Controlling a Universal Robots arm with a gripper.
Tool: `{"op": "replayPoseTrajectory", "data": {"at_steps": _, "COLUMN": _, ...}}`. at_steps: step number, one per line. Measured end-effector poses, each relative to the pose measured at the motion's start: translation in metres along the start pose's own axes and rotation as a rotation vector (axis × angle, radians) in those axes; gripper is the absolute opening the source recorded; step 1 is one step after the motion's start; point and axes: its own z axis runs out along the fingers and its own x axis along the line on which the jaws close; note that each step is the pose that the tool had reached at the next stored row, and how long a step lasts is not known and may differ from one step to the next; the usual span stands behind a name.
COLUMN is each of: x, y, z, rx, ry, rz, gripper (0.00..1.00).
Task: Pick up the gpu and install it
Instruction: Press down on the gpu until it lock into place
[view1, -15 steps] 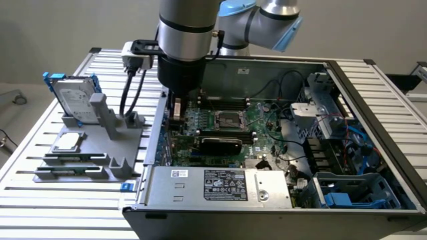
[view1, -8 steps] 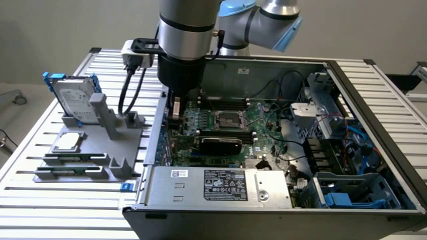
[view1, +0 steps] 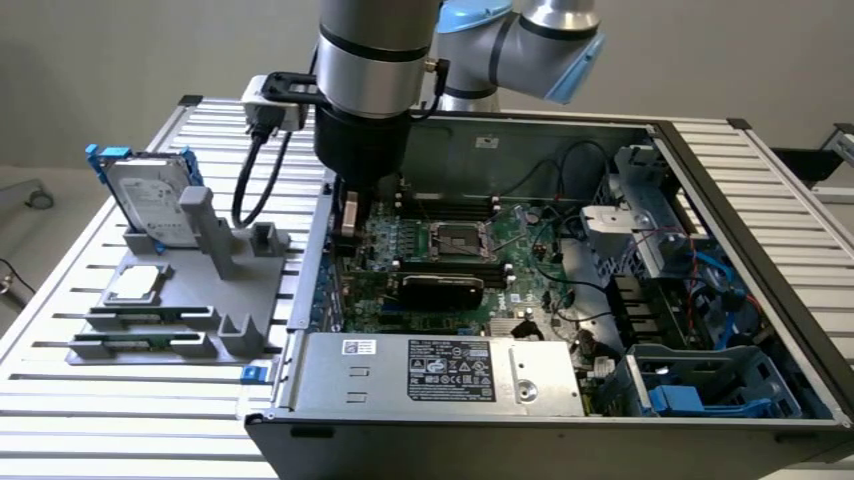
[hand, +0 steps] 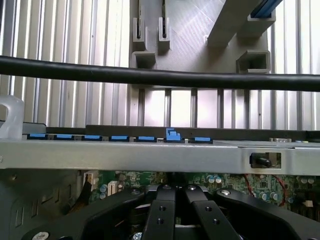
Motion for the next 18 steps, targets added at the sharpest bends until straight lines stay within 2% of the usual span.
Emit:
{"op": "replayPoseTrajectory", "data": {"at_steps": 8, "x": -0.0002, "y": -0.0001, "z": 0.0, "rx": -0.0005, "ry": -0.0021, "rz": 0.014, "gripper": 0.11}}
{"op": "replayPoseTrajectory", "data": {"at_steps": 18, "x": -0.0002, "y": -0.0004, "z": 0.0016, "rx": -0.0007, "ry": 0.0015, "rz": 0.019, "gripper": 0.11}}
